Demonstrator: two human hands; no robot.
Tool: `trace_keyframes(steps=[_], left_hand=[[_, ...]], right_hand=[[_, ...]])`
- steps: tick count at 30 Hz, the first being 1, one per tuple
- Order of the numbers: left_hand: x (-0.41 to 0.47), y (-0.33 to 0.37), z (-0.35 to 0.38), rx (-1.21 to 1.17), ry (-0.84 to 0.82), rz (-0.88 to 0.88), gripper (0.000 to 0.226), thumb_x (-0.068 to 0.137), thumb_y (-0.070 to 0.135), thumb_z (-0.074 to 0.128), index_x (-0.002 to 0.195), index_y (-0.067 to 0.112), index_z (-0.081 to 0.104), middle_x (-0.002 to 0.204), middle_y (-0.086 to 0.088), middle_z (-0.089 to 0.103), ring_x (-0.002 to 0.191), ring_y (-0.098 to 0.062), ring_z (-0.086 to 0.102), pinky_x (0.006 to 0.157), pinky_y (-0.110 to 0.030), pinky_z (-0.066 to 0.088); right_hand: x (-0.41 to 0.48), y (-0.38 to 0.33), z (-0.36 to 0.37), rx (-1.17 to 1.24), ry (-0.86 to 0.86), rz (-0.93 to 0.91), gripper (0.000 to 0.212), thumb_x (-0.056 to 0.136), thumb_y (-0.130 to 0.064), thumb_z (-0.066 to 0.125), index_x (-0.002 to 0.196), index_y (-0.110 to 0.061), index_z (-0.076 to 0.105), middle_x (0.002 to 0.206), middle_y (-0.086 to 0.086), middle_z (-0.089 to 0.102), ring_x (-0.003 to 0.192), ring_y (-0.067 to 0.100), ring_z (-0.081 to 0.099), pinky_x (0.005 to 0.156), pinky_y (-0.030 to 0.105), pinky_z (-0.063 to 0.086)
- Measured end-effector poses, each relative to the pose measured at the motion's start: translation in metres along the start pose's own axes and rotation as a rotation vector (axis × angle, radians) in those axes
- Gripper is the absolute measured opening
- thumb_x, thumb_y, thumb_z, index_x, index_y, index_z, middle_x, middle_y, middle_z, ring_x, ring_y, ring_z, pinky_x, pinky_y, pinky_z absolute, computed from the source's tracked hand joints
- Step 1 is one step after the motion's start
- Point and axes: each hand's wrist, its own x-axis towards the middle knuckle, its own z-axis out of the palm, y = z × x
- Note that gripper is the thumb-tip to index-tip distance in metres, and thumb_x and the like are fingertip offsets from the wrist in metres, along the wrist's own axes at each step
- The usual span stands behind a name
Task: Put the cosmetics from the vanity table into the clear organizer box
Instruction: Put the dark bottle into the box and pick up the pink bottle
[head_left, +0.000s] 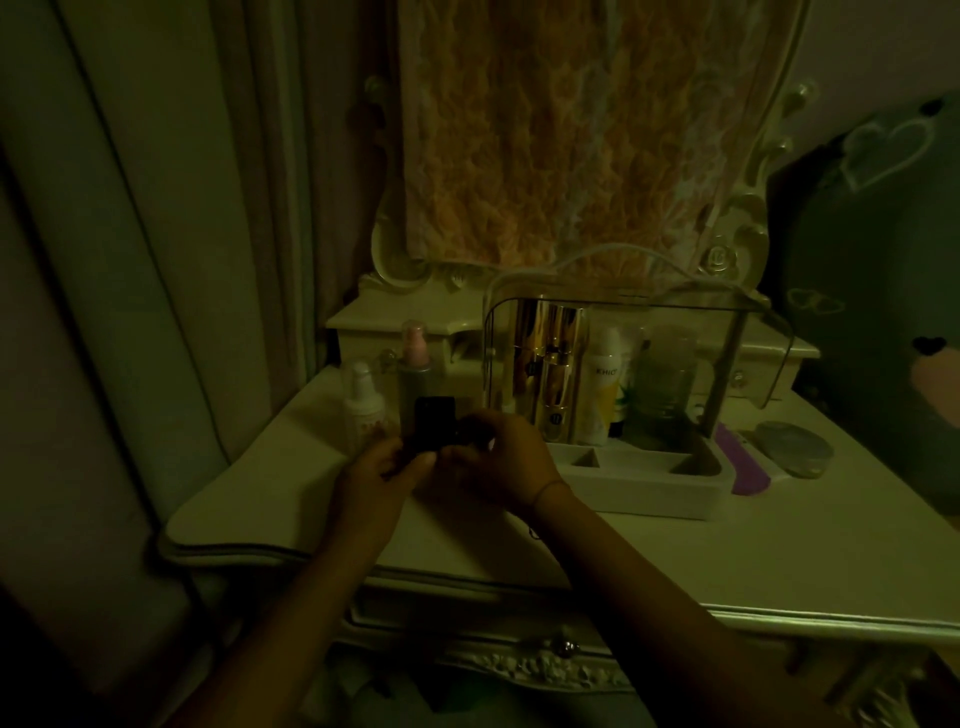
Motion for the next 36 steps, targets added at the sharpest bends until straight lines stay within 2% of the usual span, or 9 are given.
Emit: trace_keyframes(steps=[2,5,7,18,22,27,31,33,36], left_hand=[[-0.004,-0.001,-0.007,-0.026,-0.031,-0.006,0.02,0.078,0.009,0.069,0.084,0.029,0.065,0.077,0.012,0.07,0.074,-0.001,0.065,0.06,-0.013,0.046],[-0.012,-0.001,-0.012,-0.057,-0.112,-0.012,0.032,0.075,0.0,0.069,0.082,0.032,0.065,0.072,0.019,0.073,0.072,0.004,0.067,0.058,-0.008,0.049],[-0.017,0.0,-0.01,-0.039,-0.172,-0.003,0.035,0.074,-0.001,0.069,0.084,0.032,0.065,0.073,0.023,0.072,0.074,0.004,0.067,0.059,-0.008,0.049],[-0.037,0.038,0.065,-0.082,-0.313,0.075,0.031,0.078,0.007,0.068,0.088,0.036,0.061,0.07,0.024,0.069,0.072,0.011,0.064,0.056,-0.007,0.048],[-0.03,0.064,0.109,-0.103,-0.338,0.105,0.023,0.079,0.016,0.068,0.098,0.028,0.063,0.092,0.008,0.068,0.083,-0.006,0.067,0.068,-0.027,0.057],[-0.015,0.084,0.162,-0.09,-0.382,0.116,0.021,0.079,0.022,0.068,0.091,0.036,0.058,0.087,0.02,0.06,0.083,0.004,0.058,0.063,-0.013,0.046],[-0.001,0.081,0.193,-0.055,-0.368,0.075,0.019,0.081,0.023,0.066,0.098,0.029,0.059,0.087,0.021,0.056,0.081,0.006,0.053,0.059,-0.013,0.039],[0.003,0.078,0.205,-0.04,-0.358,0.064,0.021,0.082,0.022,0.065,0.102,0.023,0.059,0.087,0.02,0.056,0.079,0.006,0.052,0.058,-0.012,0.038],[0.007,0.07,0.216,-0.011,-0.342,0.043,0.024,0.081,0.022,0.065,0.105,0.02,0.059,0.1,0.007,0.06,0.088,-0.007,0.057,0.065,-0.019,0.044]], right_hand=[[-0.009,0.0,-0.003,0.043,-0.026,-0.021,0.032,0.079,-0.013,0.068,0.11,-0.011,0.061,0.107,0.005,0.067,0.093,0.011,0.062,0.084,0.029,0.052],[-0.024,0.003,-0.008,0.087,-0.05,-0.061,0.03,0.078,-0.013,0.068,0.107,-0.015,0.062,0.092,-0.014,0.06,0.074,-0.017,0.052,0.068,0.001,0.042],[-0.033,0.007,-0.013,0.094,-0.038,-0.064,0.028,0.079,-0.014,0.068,0.106,-0.016,0.063,0.091,-0.016,0.059,0.073,-0.021,0.05,0.067,-0.003,0.04],[-0.102,0.062,-0.095,-0.01,0.242,0.007,0.02,0.082,-0.017,0.064,0.099,-0.028,0.062,0.092,-0.021,0.06,0.083,-0.009,0.057,0.074,0.0,0.042],[-0.121,0.085,-0.138,-0.09,0.247,0.088,0.021,0.083,-0.01,0.063,0.093,-0.029,0.063,0.091,-0.01,0.063,0.083,-0.004,0.056,0.071,0.006,0.045],[-0.136,0.101,-0.161,-0.169,0.192,0.145,0.016,0.084,-0.013,0.061,0.094,-0.025,0.066,0.095,-0.003,0.068,0.091,0.011,0.061,0.085,0.029,0.049],[-0.138,0.11,-0.158,-0.243,0.213,0.104,0.014,0.081,-0.021,0.067,0.094,-0.027,0.067,0.093,-0.007,0.067,0.088,0.008,0.061,0.081,0.028,0.051],[-0.136,0.115,-0.157,-0.249,0.288,0.1,0.02,0.077,-0.022,0.07,0.095,-0.023,0.064,0.095,-0.005,0.065,0.09,0.01,0.059,0.08,0.028,0.051],[-0.133,0.122,-0.155,-0.228,0.362,0.089,0.05,0.071,-0.027,0.075,0.115,-0.02,0.053,0.117,-0.002,0.054,0.105,0.013,0.051,0.087,0.027,0.044]])
